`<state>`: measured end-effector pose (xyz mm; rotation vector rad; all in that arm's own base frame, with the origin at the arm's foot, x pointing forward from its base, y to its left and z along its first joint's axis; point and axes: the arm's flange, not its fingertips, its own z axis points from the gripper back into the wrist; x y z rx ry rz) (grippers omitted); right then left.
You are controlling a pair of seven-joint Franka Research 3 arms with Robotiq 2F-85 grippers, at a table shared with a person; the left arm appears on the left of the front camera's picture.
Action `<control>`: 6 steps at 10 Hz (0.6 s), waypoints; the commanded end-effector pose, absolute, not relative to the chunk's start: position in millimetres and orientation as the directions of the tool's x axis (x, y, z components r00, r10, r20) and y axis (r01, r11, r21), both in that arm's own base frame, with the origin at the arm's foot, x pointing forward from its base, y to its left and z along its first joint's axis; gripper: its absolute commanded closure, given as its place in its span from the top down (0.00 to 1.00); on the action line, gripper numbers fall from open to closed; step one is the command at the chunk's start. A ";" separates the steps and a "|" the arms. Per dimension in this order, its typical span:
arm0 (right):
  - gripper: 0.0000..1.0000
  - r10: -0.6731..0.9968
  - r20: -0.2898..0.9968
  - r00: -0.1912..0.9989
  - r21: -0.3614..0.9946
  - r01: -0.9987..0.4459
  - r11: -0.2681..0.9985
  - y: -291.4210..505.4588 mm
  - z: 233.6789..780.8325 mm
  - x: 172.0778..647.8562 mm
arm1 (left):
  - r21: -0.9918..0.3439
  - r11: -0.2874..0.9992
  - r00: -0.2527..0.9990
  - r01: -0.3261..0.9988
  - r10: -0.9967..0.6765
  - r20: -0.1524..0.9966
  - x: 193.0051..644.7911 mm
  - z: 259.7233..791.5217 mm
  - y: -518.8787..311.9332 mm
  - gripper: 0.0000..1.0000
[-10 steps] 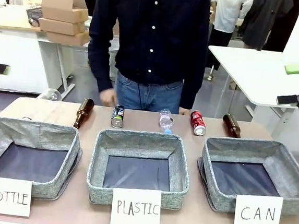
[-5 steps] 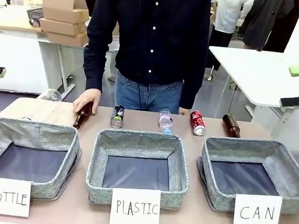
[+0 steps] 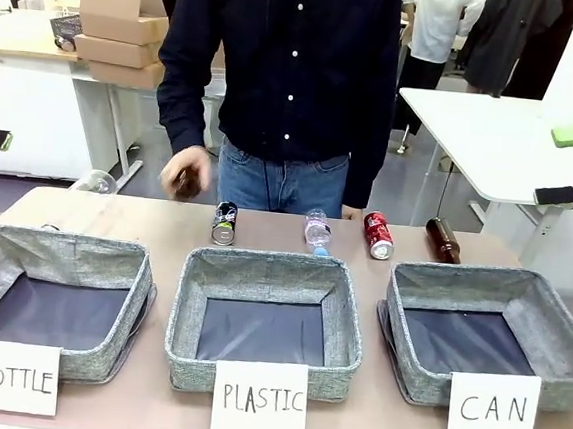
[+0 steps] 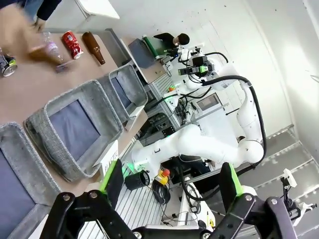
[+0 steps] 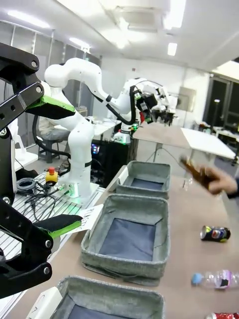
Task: Sort the can waste into the basket.
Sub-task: Pick up the can waste from the table and place it in the right Fabric basket.
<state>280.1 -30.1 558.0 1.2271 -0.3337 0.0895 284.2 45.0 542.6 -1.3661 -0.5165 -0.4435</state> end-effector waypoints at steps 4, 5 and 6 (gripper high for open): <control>1.00 -0.071 0.310 0.948 0.834 -0.235 0.500 -18.7 559.0 291.1 | -0.787 0.132 0.794 0.602 0.002 0.608 286.1 546.2 44.5 1.00; 1.00 0.020 0.328 0.944 0.709 -0.260 0.656 -5.0 559.6 302.9 | -0.787 0.132 0.794 0.602 0.002 0.608 286.1 546.2 44.5 1.00; 1.00 0.171 0.319 0.932 0.511 -0.321 0.797 17.1 559.4 321.7 | -0.787 0.132 0.794 0.602 0.002 0.608 286.1 546.2 44.5 1.00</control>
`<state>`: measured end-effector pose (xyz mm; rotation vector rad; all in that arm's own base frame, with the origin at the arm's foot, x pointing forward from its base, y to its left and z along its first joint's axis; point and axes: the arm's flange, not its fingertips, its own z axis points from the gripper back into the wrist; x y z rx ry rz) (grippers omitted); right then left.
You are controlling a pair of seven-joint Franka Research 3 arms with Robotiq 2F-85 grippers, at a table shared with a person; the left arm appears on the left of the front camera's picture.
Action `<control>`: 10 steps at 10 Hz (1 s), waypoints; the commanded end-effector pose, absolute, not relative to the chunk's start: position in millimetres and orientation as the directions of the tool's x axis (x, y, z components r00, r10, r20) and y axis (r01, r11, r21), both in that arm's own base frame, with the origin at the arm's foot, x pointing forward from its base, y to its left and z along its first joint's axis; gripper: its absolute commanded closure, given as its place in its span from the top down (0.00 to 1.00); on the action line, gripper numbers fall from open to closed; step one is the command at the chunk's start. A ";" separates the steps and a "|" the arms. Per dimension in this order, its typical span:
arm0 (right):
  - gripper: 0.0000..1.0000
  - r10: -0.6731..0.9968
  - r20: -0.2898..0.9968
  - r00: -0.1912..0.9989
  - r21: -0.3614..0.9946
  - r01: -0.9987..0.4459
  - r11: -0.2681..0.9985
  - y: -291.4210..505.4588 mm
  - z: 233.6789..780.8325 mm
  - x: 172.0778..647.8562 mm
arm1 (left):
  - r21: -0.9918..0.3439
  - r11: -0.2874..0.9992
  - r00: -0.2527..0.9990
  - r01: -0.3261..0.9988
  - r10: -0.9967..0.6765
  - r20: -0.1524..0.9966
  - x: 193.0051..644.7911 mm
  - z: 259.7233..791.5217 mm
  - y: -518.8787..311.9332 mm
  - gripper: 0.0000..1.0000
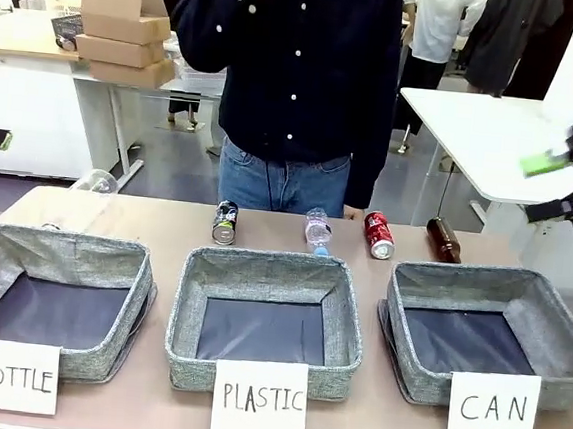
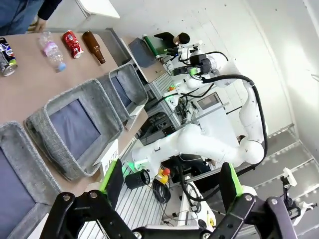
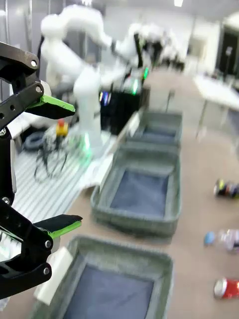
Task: Sort the can waste into the basket.
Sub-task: Pick up the can waste from the table and place it in the right Fabric basket.
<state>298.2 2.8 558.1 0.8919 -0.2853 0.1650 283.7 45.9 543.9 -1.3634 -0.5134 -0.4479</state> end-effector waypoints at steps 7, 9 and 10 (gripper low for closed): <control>1.00 0.381 0.338 0.860 0.218 -0.466 0.858 81.0 546.3 366.7 | -0.787 0.132 0.794 0.602 0.002 0.608 286.1 546.2 44.5 1.00; 1.00 0.335 0.479 0.811 0.112 -0.435 0.893 86.1 552.9 396.4 | -0.787 0.132 0.794 0.602 0.002 0.608 286.1 546.2 44.5 1.00; 1.00 0.310 0.465 0.829 0.004 -0.352 0.936 112.0 537.8 458.7 | -0.787 0.132 0.794 0.602 0.002 0.608 286.1 546.2 44.5 1.00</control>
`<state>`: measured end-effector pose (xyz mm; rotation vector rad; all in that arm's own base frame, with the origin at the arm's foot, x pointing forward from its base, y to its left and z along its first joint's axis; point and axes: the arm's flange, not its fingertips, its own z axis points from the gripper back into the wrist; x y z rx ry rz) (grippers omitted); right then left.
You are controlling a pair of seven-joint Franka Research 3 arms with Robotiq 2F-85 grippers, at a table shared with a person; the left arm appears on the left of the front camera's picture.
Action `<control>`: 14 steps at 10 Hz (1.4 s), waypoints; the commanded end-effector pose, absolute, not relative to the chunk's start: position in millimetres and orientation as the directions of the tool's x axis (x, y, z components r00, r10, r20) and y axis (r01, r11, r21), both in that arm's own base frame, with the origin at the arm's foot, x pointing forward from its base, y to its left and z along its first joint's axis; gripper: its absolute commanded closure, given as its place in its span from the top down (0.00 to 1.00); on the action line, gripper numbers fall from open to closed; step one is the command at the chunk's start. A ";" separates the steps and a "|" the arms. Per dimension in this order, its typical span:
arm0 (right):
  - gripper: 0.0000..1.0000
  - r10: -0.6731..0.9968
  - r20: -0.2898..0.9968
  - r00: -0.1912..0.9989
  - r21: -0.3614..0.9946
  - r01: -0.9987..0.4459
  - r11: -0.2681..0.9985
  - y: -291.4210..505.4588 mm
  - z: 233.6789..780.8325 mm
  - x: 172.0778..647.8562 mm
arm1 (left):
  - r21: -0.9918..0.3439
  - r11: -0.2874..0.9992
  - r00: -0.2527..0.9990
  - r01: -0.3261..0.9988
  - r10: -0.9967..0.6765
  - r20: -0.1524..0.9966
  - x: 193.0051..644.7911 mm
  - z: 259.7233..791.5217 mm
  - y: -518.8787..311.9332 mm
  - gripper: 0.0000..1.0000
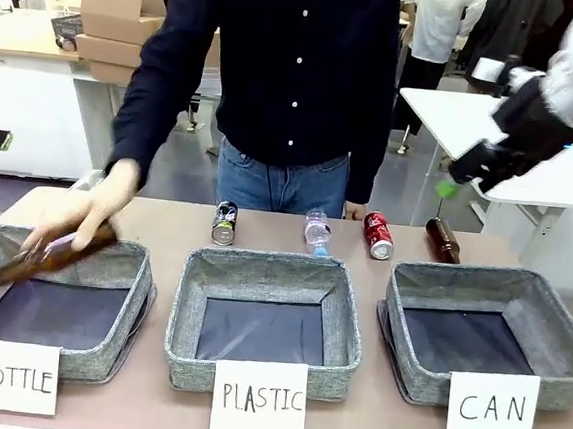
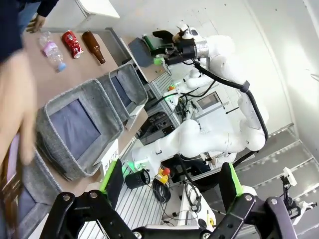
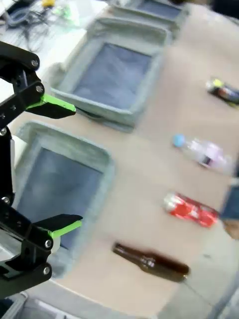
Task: Sort the can waste into the basket.
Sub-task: Pick up the can waste from the table and place it in the right Fabric basket.
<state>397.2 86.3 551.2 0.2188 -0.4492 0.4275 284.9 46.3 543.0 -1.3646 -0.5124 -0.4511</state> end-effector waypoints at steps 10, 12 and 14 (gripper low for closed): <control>1.00 0.178 0.142 0.974 0.035 -0.184 0.982 150.2 334.3 646.0 | -0.787 0.132 0.794 0.602 0.002 0.608 286.1 546.2 44.5 1.00; 1.00 0.187 0.107 0.977 0.022 -0.190 0.982 149.7 322.8 646.4 | -0.787 0.132 0.794 0.602 0.002 0.608 286.1 546.2 44.5 1.00; 1.00 0.200 0.080 0.976 0.017 -0.202 0.979 150.0 319.0 645.0 | -0.787 0.132 0.794 0.602 0.002 0.608 286.1 546.2 44.5 1.00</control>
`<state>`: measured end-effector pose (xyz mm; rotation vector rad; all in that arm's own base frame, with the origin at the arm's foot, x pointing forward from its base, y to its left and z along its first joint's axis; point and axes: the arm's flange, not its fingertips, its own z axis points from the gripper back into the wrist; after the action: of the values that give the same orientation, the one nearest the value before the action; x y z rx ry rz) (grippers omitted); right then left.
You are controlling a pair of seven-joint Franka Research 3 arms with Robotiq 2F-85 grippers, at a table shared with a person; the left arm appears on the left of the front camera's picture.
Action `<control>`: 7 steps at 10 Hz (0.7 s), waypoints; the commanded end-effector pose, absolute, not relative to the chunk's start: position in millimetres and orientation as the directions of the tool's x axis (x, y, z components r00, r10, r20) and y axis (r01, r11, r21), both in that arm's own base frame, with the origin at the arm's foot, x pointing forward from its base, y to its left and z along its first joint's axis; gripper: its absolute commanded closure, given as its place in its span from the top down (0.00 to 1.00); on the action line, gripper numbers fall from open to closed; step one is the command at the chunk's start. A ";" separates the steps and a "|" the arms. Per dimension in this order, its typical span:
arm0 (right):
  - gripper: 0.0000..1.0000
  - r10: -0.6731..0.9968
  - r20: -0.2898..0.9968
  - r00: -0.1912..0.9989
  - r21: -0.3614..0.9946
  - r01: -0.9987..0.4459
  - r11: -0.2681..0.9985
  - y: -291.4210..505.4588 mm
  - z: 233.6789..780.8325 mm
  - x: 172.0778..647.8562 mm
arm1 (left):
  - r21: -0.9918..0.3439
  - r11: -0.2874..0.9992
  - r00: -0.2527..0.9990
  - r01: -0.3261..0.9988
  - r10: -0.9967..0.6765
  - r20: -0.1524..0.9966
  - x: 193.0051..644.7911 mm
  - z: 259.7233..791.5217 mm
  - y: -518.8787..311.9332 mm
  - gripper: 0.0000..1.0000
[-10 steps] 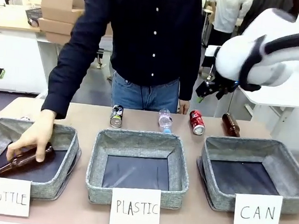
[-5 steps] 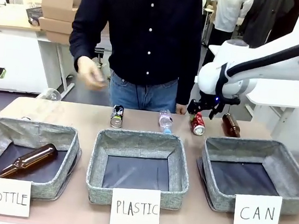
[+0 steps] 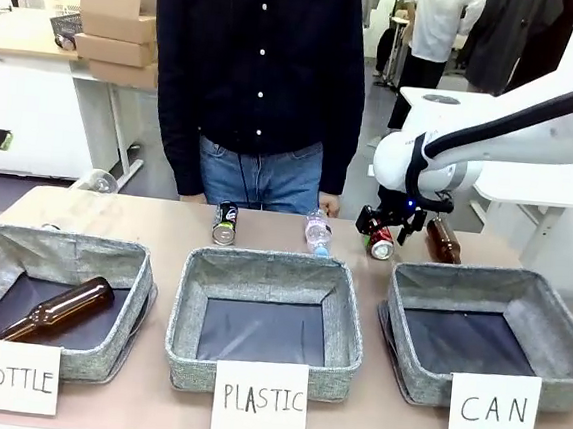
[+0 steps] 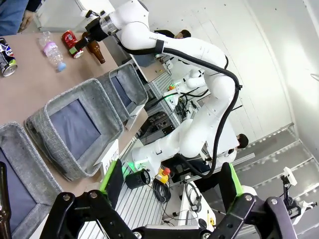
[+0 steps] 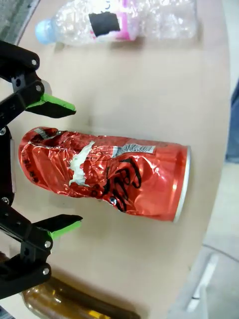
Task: Sort the can waste into the basket.
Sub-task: Pick up the can waste from the table and place it in the right Fabric basket.
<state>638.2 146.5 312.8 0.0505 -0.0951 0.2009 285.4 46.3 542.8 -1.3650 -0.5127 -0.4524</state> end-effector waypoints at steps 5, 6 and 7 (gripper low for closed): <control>0.00 0.211 0.089 0.973 0.021 -0.213 0.977 150.7 311.6 643.0 | -0.787 0.132 0.794 0.602 0.002 0.608 286.1 546.2 44.5 1.00; 0.17 0.211 0.089 0.973 0.021 -0.213 0.977 150.8 311.9 643.2 | -0.787 0.132 0.794 0.602 0.002 0.608 286.1 546.2 44.5 1.00; 0.06 0.188 0.085 0.978 0.018 -0.190 0.982 150.3 312.2 643.8 | -0.787 0.132 0.794 0.602 0.002 0.608 286.1 546.2 44.5 1.00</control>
<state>638.3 149.3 311.2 0.0489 -0.0836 0.2063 285.4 46.3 542.8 -1.3650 -0.5128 -0.4524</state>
